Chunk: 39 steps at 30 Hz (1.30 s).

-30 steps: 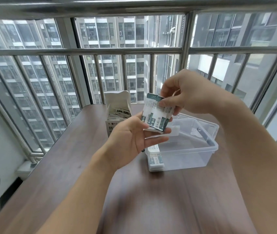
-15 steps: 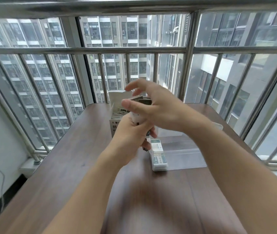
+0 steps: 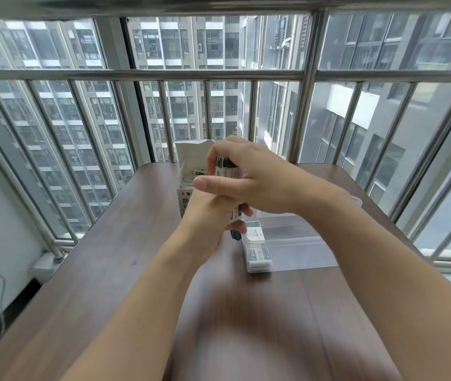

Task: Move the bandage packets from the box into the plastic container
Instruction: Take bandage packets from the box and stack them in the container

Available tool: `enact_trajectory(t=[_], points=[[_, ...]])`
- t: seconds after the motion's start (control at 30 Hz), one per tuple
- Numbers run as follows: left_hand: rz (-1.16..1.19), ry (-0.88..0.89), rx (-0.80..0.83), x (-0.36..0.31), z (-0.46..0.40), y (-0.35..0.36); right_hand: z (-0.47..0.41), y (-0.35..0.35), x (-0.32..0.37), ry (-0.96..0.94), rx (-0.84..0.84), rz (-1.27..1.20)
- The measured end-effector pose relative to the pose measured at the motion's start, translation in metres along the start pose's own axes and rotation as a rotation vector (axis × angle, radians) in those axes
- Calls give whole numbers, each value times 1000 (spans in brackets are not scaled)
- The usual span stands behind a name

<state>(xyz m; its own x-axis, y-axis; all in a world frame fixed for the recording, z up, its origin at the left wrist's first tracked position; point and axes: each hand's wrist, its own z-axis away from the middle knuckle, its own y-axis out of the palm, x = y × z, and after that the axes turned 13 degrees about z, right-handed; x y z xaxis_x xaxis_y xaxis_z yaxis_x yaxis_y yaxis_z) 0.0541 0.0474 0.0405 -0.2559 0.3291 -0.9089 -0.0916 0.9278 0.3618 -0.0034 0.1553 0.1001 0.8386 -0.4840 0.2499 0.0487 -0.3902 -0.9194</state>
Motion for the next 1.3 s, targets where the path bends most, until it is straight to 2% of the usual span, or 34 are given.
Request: enact_trajectory(t=[0.07, 0.13, 0.27, 0.33, 0.47, 0.57, 0.7, 0.83, 1.1, 1.3], points=[[33, -23, -34, -1, -1, 1, 0, -7, -4, -23, 0, 38], [34, -29, -60, -3, -2, 0, 2, -15, -10, -41, -31, -33], [-70, 24, -74, -1, -1, 3, 6, -16, -18, -76, 89, -275], [-124, 77, -101, 2, 0, 5, 5, -12, -16, -69, 106, -293], [-159, 149, -154, 4, -1, 3, -2, -5, -15, -21, -91, -240], [14, 68, -52, -1, -1, 0, -4, -2, -19, 30, -163, -205], [169, -24, 64, -3, -1, -1, -4, 1, -25, 62, -118, -317], [156, -33, 29, -2, -1, 1, -5, 4, -29, 47, -77, -409], [197, -45, 5, 0, -3, 0, 2, -10, -50, -41, 118, -503], [137, -53, 46, 3, -1, 2, 5, -8, -54, -46, 185, -589]])
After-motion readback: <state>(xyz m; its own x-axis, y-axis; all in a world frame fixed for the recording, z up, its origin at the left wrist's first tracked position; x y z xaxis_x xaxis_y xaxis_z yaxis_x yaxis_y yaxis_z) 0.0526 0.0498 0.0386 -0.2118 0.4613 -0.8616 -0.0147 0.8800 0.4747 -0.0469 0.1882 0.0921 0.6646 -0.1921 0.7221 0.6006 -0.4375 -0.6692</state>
